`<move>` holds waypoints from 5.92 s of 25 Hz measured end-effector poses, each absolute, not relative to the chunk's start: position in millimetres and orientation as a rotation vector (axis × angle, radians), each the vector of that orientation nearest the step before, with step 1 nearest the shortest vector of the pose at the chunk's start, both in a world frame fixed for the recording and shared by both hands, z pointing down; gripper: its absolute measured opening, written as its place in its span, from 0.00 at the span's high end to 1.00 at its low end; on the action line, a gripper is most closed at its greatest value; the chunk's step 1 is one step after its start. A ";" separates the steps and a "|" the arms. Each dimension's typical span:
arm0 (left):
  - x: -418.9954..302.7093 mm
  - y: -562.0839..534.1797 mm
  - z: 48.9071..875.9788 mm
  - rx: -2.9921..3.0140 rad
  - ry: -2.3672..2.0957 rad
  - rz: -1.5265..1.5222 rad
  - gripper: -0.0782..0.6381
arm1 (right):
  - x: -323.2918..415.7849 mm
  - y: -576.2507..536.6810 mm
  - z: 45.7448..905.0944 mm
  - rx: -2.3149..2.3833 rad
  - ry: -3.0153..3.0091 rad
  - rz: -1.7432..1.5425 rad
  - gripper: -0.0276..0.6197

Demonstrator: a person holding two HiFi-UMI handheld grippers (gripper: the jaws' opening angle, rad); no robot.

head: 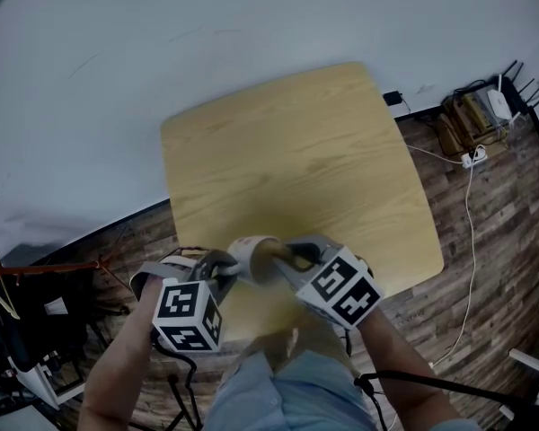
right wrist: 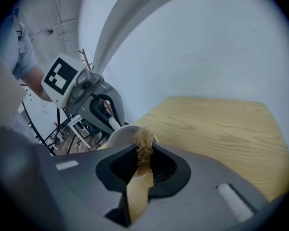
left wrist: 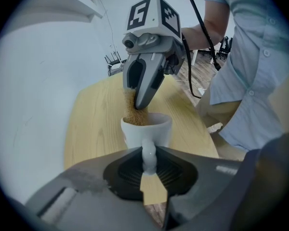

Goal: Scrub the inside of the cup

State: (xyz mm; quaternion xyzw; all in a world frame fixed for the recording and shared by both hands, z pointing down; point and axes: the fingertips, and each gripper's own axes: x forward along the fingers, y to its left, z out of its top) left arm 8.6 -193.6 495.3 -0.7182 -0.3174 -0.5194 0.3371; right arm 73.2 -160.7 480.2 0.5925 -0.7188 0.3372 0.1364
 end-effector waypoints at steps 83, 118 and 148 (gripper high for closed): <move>-12.0 -197.1 503.8 -2.064 -0.697 -1.238 0.80 | 57.0 -160.5 435.6 1.947 -2.091 1.068 0.87; -82.6 -235.8 545.1 -2.677 -0.684 -1.038 0.76 | 54.8 -176.3 357.4 2.198 -1.957 0.629 0.86; -7.2 -273.7 260.0 -2.941 0.465 -0.258 0.86 | 48.1 -223.6 280.7 2.224 -2.054 0.213 0.87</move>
